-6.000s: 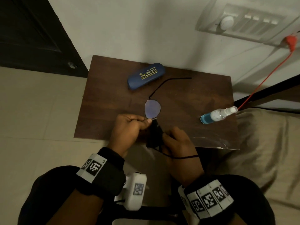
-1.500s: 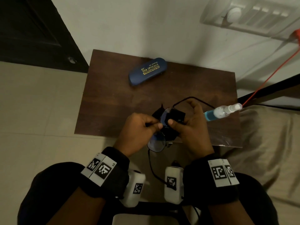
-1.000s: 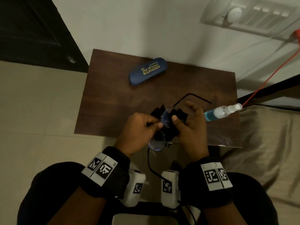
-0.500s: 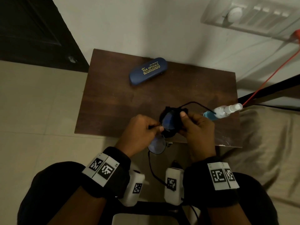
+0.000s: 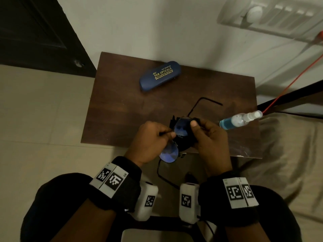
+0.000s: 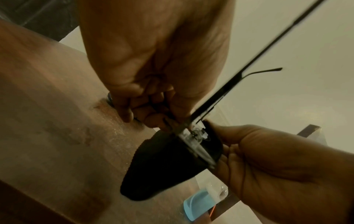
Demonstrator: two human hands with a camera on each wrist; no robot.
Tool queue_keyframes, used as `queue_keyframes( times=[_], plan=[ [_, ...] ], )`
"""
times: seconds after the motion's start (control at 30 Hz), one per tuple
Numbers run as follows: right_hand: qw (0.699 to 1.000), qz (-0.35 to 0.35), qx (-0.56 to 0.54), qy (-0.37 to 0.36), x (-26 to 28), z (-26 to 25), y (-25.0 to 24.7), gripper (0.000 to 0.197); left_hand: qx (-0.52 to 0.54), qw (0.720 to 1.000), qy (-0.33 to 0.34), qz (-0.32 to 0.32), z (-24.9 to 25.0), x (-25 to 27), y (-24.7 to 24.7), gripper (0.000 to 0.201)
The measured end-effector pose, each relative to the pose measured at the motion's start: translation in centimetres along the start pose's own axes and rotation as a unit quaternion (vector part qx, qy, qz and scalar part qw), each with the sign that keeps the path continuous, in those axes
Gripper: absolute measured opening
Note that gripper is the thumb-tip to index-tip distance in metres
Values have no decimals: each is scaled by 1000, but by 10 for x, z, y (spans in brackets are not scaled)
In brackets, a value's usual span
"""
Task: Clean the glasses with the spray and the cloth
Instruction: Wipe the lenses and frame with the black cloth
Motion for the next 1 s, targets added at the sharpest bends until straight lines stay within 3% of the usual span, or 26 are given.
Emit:
queue_keyframes(
  times=[0.17, 0.4, 0.53, 0.77, 1.0],
  plan=[
    [998, -29, -45, 44, 6, 4, -4, 36, -31, 999, 8, 18, -3, -1, -3, 43],
    [999, 21, -27, 20, 2, 3, -9, 28, -9, 1000, 20, 2, -4, 0, 2, 34],
    [999, -17, -15, 25, -1, 4, 0, 22, -25, 999, 17, -10, -2, 1, 8, 34],
    [999, -4, 16, 39, -8, 5, -2, 58, -27, 1000, 13, -3, -4, 2, 11, 29],
    [998, -37, 45, 3, -5, -3, -3, 60, -48, 999, 6, 5, -5, -1, 4, 25]
  ],
)
Point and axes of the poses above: each hand's wrist, its own x-axis away from the middle knuckle, its own y-axis out of the palm, z = x × y, the point moved 4 cm from there along -x, towards the middle knuckle, and after that the axes turned 5 degrees about z, right-handed, at the moved point
